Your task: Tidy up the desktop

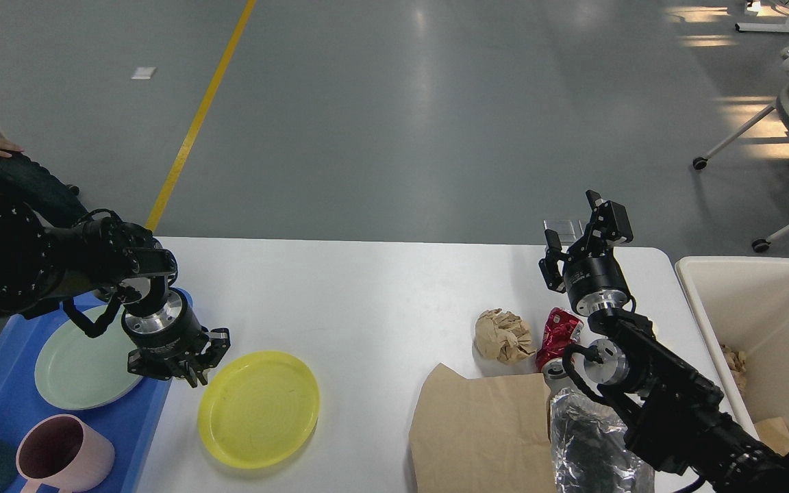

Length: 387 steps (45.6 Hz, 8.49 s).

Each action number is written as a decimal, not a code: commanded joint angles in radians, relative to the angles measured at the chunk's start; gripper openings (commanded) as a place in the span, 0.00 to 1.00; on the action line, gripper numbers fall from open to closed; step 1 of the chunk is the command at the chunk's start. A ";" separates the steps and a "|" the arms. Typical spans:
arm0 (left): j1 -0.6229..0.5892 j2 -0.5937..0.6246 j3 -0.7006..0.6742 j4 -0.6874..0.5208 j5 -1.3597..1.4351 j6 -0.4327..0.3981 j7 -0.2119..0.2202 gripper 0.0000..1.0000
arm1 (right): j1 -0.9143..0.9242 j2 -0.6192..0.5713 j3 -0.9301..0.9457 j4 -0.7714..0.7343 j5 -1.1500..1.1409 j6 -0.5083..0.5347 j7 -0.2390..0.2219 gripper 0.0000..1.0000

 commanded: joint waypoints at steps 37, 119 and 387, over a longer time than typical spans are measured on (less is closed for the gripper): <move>-0.485 -0.012 0.232 -0.322 0.005 -0.005 -0.013 0.96 | 0.000 0.000 0.000 0.000 0.000 0.000 0.000 1.00; 0.187 -0.148 0.077 0.073 0.041 0.291 0.004 0.82 | 0.000 0.000 0.000 0.000 0.000 0.000 0.000 1.00; 0.708 0.241 -1.683 0.587 0.029 0.119 -0.684 0.96 | 0.000 0.000 0.000 0.000 0.000 0.000 0.000 1.00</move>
